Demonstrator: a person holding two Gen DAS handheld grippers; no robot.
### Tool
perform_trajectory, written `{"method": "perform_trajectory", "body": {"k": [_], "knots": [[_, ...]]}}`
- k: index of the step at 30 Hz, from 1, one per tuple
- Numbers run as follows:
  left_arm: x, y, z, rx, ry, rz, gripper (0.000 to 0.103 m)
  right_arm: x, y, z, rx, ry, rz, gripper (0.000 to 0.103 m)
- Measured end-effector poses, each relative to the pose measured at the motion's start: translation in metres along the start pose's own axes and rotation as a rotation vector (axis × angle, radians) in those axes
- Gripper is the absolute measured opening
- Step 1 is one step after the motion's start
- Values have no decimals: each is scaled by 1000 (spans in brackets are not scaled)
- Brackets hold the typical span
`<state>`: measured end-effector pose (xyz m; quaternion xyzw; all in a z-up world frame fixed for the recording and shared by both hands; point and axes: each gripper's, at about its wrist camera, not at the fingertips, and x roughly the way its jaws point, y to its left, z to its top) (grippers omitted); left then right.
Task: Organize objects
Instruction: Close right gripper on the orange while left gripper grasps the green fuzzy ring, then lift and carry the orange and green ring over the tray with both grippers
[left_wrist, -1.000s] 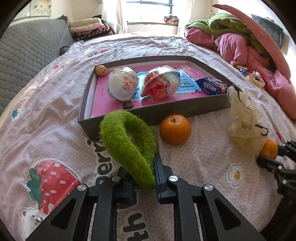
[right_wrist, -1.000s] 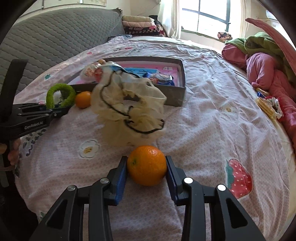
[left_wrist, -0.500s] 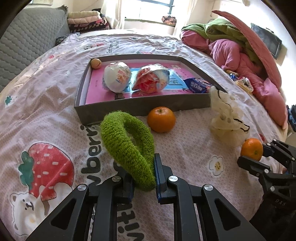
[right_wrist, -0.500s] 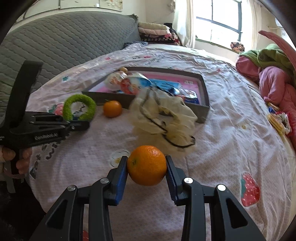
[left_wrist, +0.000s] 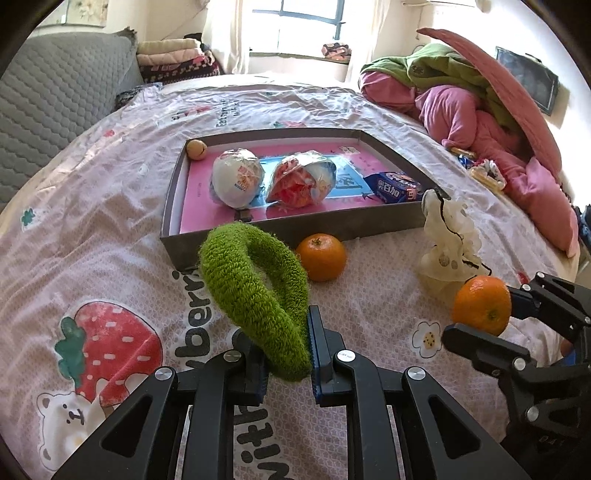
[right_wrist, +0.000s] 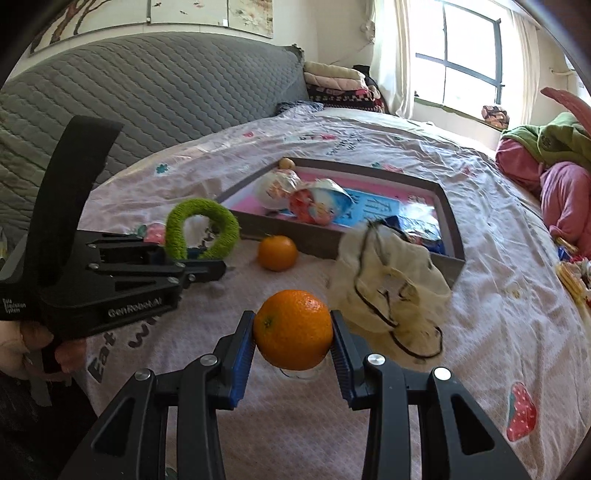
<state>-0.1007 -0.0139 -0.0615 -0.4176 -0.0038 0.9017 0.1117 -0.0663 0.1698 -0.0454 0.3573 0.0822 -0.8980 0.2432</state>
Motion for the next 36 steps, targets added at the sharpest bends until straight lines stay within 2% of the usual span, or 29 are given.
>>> {"method": "perform_trajectory", "body": {"k": [11, 24, 30, 36], "knots": [[-4, 9, 9, -44, -31, 16, 17, 3, 5, 5, -4, -43, 32, 39], [-9, 8, 16, -61, -62, 23, 17, 0, 0, 13, -2, -122, 24, 39], [-7, 6, 16, -52, -65, 34, 17, 9, -5, 13, 15, -98, 35, 39], [0, 7, 16, -70, -64, 46, 17, 4, -9, 15, 31, -130, 41, 39]]}}
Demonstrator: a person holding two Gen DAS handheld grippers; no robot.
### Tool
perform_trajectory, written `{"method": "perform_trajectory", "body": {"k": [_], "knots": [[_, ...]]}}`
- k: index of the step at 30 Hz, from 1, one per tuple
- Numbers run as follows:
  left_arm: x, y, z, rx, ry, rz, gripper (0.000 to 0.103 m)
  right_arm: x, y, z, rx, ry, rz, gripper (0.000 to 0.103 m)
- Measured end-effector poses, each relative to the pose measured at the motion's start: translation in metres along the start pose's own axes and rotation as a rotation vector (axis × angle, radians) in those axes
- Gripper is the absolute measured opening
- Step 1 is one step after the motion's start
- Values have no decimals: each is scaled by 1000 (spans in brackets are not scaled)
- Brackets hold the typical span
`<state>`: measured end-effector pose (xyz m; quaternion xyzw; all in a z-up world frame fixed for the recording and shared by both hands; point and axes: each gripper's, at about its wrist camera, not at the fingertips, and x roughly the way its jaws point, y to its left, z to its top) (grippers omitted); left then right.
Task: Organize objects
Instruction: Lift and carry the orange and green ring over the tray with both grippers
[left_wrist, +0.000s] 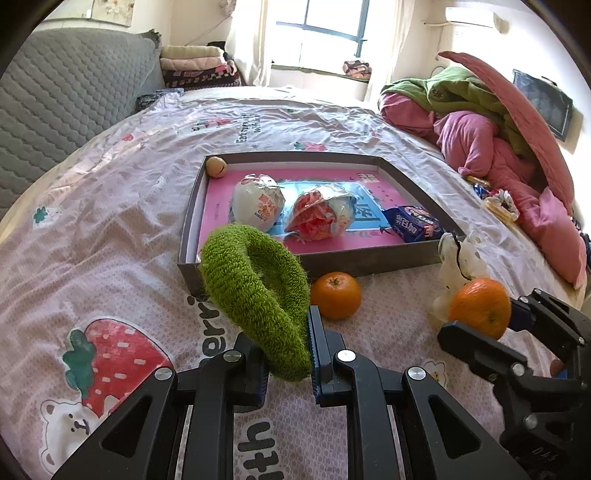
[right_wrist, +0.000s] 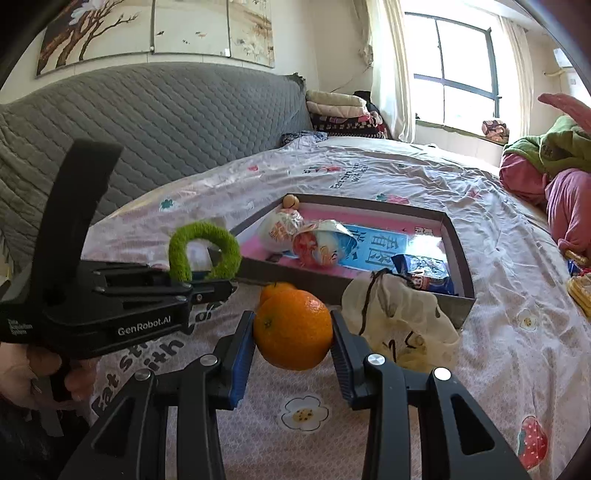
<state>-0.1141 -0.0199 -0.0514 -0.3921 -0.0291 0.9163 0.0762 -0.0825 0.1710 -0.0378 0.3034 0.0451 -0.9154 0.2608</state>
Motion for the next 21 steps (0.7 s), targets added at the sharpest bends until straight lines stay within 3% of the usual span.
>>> {"method": "perform_trajectory", "body": {"k": [21], "knots": [[-6, 0, 18, 11, -47, 39, 19, -3, -19, 36, 11, -76, -30, 39]]}}
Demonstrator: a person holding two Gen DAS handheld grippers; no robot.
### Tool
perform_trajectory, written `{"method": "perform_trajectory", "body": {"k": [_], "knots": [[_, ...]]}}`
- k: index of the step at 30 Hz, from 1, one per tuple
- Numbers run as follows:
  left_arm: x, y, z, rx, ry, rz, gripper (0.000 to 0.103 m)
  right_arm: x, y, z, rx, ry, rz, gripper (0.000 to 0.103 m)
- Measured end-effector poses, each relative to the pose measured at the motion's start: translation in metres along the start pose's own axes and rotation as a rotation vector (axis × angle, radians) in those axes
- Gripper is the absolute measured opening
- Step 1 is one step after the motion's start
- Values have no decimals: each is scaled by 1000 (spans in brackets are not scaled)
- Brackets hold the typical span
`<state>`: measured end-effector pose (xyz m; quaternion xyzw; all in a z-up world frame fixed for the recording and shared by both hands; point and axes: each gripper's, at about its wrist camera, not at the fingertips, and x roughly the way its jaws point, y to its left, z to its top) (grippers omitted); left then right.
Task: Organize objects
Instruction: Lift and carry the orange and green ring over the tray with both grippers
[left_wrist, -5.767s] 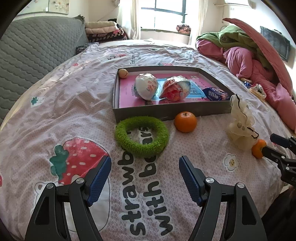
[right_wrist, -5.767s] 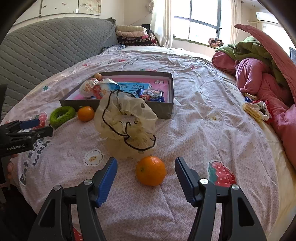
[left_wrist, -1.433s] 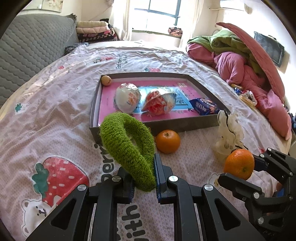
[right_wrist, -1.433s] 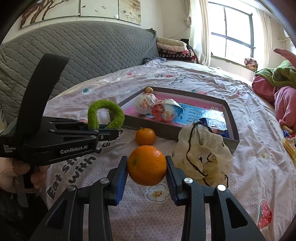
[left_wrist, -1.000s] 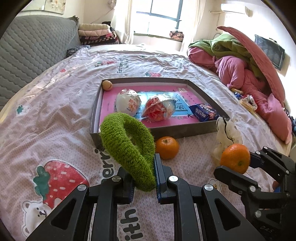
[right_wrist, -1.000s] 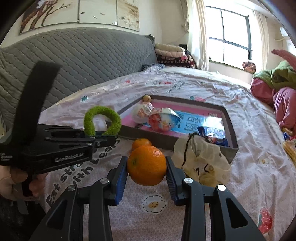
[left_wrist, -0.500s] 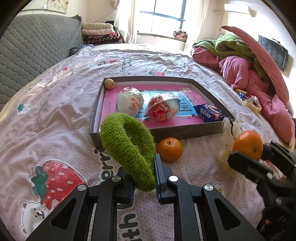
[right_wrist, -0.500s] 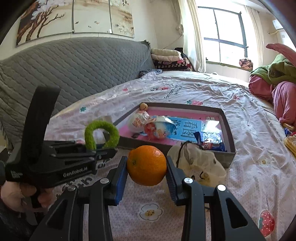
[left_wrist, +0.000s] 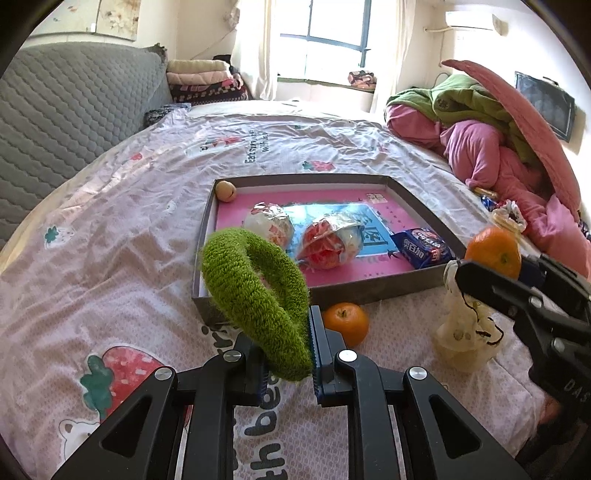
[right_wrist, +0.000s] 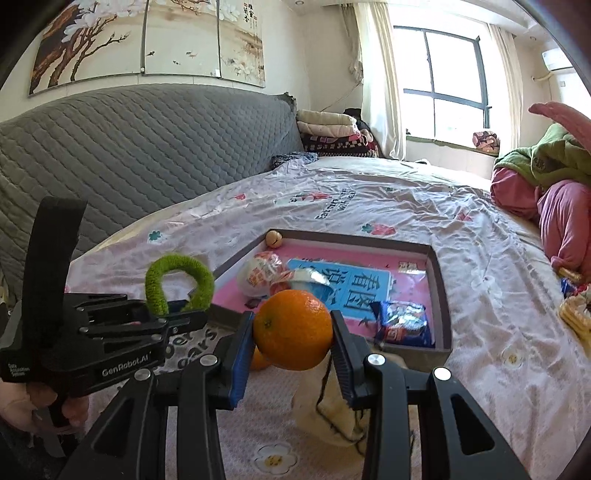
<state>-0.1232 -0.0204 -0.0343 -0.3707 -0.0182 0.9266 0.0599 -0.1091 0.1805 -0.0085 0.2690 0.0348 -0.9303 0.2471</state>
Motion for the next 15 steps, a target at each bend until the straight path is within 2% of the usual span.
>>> {"method": "perform_trajectory", "body": {"k": [10, 15], "knots": [[23, -3, 19, 13, 22, 4, 19, 14, -25, 12, 51, 5, -6, 40], [36, 1, 23, 5, 43, 0, 19, 25, -34, 21, 29, 3, -30, 39]]}}
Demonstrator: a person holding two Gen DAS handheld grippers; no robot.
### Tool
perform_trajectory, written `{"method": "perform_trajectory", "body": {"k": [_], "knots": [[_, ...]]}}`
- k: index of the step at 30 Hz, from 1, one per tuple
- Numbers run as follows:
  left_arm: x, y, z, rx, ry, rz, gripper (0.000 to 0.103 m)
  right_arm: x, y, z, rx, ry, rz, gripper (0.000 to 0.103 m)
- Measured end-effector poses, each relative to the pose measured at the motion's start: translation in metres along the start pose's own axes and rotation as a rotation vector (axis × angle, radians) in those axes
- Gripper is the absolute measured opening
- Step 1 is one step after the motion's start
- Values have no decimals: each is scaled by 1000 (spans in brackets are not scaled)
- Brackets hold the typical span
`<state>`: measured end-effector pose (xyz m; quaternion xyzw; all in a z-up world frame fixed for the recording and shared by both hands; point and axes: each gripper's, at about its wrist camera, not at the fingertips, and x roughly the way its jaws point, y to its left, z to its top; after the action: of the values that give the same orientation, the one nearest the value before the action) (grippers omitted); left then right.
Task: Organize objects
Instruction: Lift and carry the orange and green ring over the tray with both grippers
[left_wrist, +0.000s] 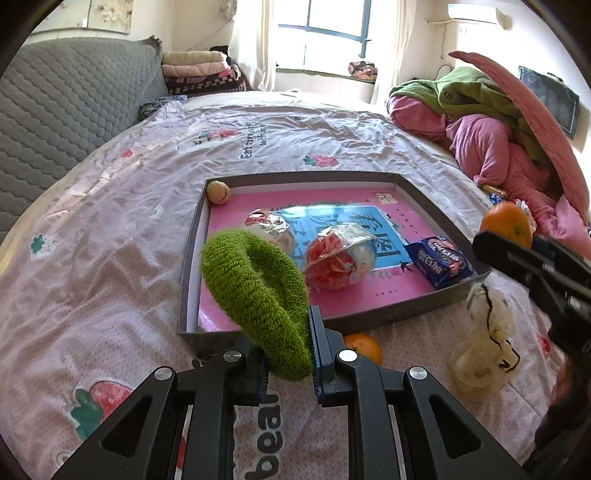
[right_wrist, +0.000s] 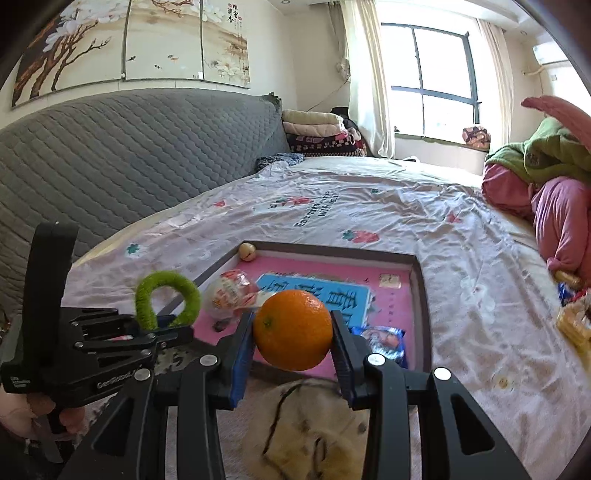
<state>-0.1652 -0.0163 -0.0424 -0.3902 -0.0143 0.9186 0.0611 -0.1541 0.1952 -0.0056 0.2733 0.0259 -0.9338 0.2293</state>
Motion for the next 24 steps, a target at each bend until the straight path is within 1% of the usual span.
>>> {"method": "perform_trajectory", "body": {"k": [6, 10, 16, 24], "knots": [[13, 1, 4, 1, 20, -20, 19, 16, -9, 5, -1, 16, -6, 40], [24, 0, 12, 25, 27, -8, 19, 26, -12, 5, -8, 40, -9, 40], [39, 4, 21, 24, 45, -7, 19, 39, -16, 3, -10, 72, -6, 40], [53, 4, 30, 33, 60, -11, 19, 59, -16, 1, -29, 135, 3, 40]]}}
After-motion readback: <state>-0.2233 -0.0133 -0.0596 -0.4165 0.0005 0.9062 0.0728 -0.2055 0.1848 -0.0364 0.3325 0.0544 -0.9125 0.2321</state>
